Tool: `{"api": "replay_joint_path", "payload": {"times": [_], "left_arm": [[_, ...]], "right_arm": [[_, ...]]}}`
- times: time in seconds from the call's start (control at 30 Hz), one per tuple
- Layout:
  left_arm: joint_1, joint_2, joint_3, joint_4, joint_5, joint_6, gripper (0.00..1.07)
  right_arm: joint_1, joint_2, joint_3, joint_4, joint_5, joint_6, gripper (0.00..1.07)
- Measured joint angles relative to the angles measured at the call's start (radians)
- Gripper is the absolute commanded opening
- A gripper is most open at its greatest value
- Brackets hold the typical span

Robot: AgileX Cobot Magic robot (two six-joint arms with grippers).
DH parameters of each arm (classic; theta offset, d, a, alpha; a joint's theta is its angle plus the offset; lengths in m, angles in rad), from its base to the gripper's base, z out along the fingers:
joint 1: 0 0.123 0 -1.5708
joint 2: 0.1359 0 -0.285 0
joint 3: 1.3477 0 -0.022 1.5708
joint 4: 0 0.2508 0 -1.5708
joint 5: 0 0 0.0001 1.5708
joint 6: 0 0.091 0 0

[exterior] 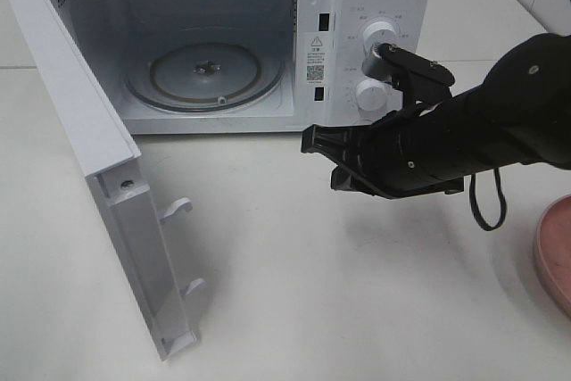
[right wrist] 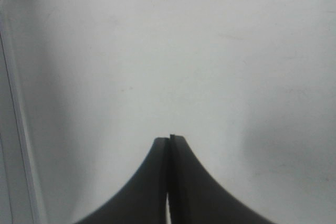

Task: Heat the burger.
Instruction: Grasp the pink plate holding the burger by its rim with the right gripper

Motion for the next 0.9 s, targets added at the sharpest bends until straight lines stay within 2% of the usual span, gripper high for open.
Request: {"api": "replay_joint_path", "payload": {"times": [0.13,0.17,0.27,0.33,0.63,0.83,0.9], "left_arm": [[0.000,0.000,0.000,0.000,0.000,0.000,1.00],[0.000,0.000,0.000,0.000,0.000,0.000,1.00],[0.000,0.000,0.000,0.000,0.000,0.000,1.00],[0.000,0.000,0.000,0.000,0.000,0.000,1.00],[0.000,0.000,0.000,0.000,0.000,0.000,1.00],[0.000,0.000,0.000,0.000,0.000,0.000,1.00],[0.000,0.000,0.000,0.000,0.000,0.000,1.00]], "right_arm": [[-0.039,-0.032,0.000,-0.088,0.087,-0.009,0.02],[-0.057,-0.054,0.000,-0.169,0.135,-0.009,0.02],[-0.063,-0.068,0.000,-0.213,0.161,-0.009,0.03],[-0.090,-0.121,0.000,-0.360,0.256,-0.009,0.04],[-0.179,-0.206,0.000,-0.529,0.468,-0.006,0.07],[-0.232,-0.225,0.000,-0.674,0.608,0.078,0.18],[-0.242,-0.227,0.000,-0.749,0.664,0.135,0.28]]}}
